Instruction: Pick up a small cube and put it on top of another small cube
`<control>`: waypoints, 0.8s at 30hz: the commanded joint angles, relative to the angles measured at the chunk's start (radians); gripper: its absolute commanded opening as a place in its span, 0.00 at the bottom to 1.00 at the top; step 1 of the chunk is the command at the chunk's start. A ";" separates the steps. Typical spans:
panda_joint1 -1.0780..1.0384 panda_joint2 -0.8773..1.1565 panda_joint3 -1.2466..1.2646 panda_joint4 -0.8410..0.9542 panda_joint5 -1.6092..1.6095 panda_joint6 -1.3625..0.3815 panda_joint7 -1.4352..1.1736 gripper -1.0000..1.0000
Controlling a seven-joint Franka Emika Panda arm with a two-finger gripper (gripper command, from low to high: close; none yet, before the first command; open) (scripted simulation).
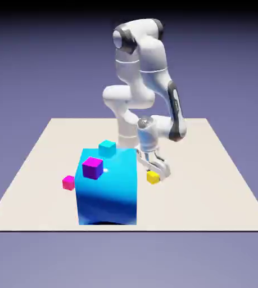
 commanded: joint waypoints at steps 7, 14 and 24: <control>-0.025 -0.134 0.021 -0.035 -0.083 -0.110 0.092 0.00; -0.072 -0.388 0.060 -0.101 -0.240 -0.318 0.265 0.00; -0.077 -0.577 -0.103 0.017 -0.470 -0.542 0.316 0.00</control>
